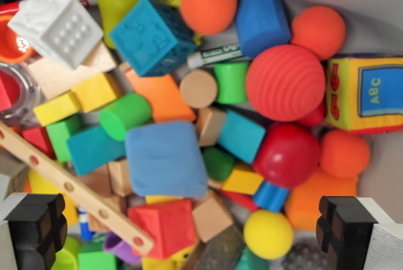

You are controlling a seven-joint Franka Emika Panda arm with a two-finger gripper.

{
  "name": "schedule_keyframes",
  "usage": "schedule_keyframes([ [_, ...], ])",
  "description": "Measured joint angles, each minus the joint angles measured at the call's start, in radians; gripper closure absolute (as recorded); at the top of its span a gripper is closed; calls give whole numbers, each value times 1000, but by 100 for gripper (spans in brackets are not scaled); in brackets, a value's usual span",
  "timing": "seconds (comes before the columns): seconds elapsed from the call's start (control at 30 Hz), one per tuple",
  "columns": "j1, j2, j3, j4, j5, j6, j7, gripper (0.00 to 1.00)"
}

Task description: Pick an object from the bin

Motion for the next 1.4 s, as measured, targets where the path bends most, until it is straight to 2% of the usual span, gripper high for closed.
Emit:
schedule_keyframes([
  [0.67,-1,-1,0,-53,8,47,-167,0],
  [1.4,-3,1,0,-124,19,110,-403,0],
])
